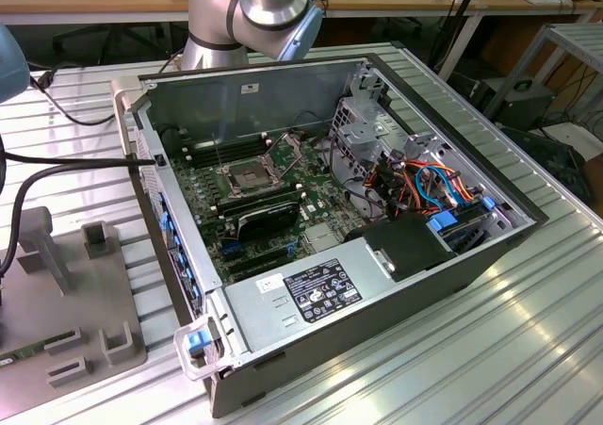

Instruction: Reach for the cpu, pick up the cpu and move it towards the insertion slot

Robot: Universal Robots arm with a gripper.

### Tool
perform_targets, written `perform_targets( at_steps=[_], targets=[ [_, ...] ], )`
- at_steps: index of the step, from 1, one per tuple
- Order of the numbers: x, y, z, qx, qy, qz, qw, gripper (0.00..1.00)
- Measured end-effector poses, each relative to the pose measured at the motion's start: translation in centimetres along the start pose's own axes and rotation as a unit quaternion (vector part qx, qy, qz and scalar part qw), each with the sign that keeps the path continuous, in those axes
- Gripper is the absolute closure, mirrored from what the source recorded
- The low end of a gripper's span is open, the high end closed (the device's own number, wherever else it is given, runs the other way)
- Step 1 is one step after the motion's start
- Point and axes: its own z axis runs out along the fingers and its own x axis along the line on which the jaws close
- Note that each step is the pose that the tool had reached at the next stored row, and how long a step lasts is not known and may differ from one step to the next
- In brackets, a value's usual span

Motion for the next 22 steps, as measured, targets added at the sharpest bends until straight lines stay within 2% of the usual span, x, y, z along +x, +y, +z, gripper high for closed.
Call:
perform_targets(
  at_steps=[4,7,9,14,22],
  targets=[
    [0.01,0.00,-0.19,0.0001,0.0001,0.000,1.00000,0.45],
    [0.01,0.01,-0.65,0.0000,0.0000,0.000,1.00000,0.45],
    [0.02,0.02,-1.36,0.0000,0.0000,0.000,1.00000,0.45],
    [0.04,0.03,-2.45,0.0000,0.0000,0.000,1.00000,0.45],
    [0.06,0.05,-3.83,0.0000,0.0000,0.000,1.00000,0.45]
  ],
)
